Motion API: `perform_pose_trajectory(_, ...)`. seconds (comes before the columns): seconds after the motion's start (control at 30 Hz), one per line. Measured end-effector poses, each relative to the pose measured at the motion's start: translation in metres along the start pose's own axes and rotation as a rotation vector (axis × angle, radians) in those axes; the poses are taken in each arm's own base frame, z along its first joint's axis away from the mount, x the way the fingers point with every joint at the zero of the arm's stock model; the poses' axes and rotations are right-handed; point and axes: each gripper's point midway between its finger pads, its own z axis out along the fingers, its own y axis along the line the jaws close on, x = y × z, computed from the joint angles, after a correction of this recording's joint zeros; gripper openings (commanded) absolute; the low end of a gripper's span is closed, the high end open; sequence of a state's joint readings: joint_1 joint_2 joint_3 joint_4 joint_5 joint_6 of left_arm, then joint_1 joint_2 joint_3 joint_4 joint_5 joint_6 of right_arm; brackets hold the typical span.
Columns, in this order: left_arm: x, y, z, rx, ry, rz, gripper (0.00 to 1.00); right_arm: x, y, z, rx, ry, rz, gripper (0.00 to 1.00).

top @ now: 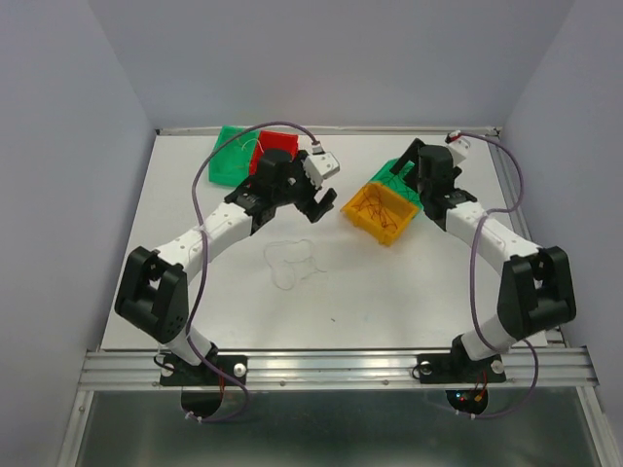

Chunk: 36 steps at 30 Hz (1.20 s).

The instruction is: Untangle the cables

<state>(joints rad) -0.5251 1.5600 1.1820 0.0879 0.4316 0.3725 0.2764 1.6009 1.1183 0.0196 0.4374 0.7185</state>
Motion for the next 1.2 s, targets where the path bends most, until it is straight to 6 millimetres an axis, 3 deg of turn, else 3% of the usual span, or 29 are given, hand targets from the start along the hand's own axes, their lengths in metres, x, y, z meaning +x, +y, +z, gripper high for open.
perform_pose_trajectory(0.17,0.027,-0.036,0.003,0.038,0.134,0.044,0.99,-0.015,0.001,-0.039,-0.092,-0.007,-0.079,1.0)
perform_pose_trajectory(0.37,0.093,-0.073,-0.019,0.068,0.325,0.056,0.99,-0.031,-0.001,-0.069,-0.144,-0.051,-0.096,1.0)
perform_pose_trajectory(0.5,0.111,-0.078,-0.04,0.056,0.37,0.06,0.99,-0.03,-0.004,-0.071,-0.143,-0.051,-0.103,1.0)
perform_pose_trajectory(0.77,0.126,-0.078,-0.046,0.046,0.408,0.076,0.99,-0.012,-0.003,-0.061,-0.156,0.004,-0.129,1.0)
perform_pose_trajectory(1.03,0.152,-0.092,-0.035,0.109,0.476,0.074,0.99,-0.004,0.007,-0.064,-0.221,0.045,-0.158,1.0)
perform_pose_trajectory(1.2,0.167,-0.09,-0.026,0.096,0.515,0.089,0.99,-0.003,0.009,-0.066,-0.239,0.05,-0.163,1.0)
